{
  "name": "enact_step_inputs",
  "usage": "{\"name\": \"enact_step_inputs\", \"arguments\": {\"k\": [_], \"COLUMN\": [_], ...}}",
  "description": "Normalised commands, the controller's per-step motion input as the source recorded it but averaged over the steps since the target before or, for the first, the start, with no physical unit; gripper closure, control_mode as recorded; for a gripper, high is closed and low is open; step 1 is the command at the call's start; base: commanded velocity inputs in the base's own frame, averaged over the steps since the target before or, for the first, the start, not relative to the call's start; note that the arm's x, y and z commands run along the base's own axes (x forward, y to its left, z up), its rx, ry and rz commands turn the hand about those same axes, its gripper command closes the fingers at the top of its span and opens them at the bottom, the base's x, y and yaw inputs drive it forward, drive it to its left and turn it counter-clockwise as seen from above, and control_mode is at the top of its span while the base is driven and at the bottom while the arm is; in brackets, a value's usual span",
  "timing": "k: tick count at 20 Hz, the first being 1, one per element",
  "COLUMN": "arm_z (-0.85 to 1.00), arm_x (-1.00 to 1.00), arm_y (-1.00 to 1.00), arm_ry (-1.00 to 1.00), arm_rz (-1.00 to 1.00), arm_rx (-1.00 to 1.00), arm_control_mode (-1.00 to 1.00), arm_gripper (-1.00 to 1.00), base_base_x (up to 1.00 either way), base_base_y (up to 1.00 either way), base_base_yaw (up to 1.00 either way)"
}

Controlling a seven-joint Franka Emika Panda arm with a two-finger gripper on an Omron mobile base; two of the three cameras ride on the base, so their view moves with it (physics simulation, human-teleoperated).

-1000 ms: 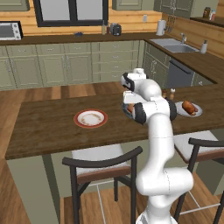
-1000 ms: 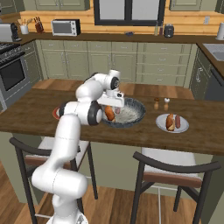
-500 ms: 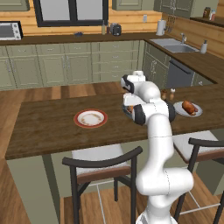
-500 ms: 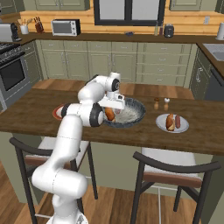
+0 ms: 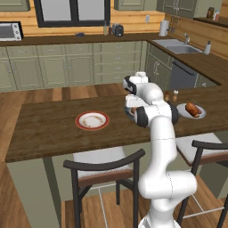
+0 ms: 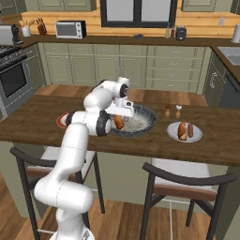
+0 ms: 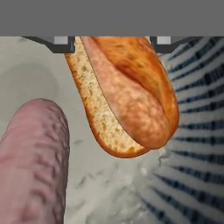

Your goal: Place one bun and one sausage from the bowl on each plate.

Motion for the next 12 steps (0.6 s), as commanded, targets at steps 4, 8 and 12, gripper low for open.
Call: {"name": "enact_step_inputs", "arguments": {"k": [4,8,12], "arm_z": [0.0,0.04,0.36], "arm_x": [0.0,-0.28,-0.57], "arm_y": [0.0,0.0,0.01], "arm_ry": [0.0,-0.03,-0.02], "arm_rz": [0.0,0.0,0.0], "arm_rx": [0.0,0.0,0.0], "arm_control_mode": [-1.0,-1.0,-1.0], "arm_gripper": [1.0,1.0,1.0], "base_base_x": [0.0,0.0,0.0], "base_base_y": [0.0,0.0,0.0], "base_base_yaw": [0.0,0.0,0.0]}}
